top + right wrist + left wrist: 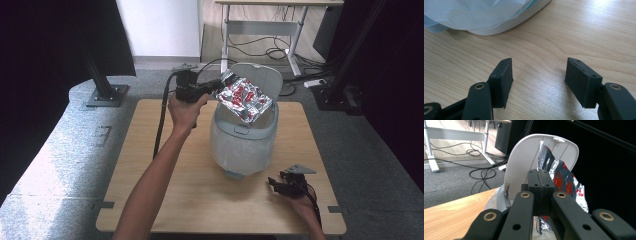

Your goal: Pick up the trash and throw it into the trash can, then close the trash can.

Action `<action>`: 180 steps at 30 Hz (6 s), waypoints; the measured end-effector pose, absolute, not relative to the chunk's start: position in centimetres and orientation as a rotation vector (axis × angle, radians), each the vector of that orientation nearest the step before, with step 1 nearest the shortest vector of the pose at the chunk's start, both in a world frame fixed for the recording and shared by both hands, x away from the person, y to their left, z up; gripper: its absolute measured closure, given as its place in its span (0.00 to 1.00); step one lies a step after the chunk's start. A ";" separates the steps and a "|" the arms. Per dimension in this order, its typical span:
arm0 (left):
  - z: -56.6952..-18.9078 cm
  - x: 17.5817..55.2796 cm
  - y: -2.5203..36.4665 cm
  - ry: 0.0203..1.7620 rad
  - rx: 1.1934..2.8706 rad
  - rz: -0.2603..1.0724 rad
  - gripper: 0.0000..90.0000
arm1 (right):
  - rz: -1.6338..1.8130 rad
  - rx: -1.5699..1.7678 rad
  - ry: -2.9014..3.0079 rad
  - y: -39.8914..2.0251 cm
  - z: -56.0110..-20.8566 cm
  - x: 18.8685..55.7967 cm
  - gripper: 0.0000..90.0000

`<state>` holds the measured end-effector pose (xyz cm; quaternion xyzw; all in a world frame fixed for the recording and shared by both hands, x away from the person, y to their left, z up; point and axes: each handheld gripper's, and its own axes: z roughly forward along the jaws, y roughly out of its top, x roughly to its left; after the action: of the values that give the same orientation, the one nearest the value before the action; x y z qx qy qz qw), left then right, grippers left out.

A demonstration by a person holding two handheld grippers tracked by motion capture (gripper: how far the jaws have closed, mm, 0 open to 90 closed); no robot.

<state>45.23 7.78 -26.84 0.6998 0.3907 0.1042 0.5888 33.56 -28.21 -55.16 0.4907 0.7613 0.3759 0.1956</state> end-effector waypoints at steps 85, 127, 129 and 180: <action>-34.4 34.6 17.8 0.874 1.840 0.431 0.42 | 1.049 1.371 2.133 -28.4 -55.2 33.0 0.42; -43.5 32.2 20.8 0.982 1.891 0.347 0.41 | 1.393 1.170 1.996 -31.1 -36.7 35.7 0.31; -43.8 32.1 20.9 0.983 1.890 0.339 0.41 | 1.403 1.166 1.991 -31.0 -35.6 36.4 0.31; -47.2 32.4 23.2 1.069 1.876 0.268 0.42 | 1.544 1.031 2.046 -26.4 -27.9 47.0 0.30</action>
<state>32.42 23.23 -47.25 0.7637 0.4353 0.1092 0.4641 46.96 -26.42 -27.90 0.3666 0.7272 0.5490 0.1882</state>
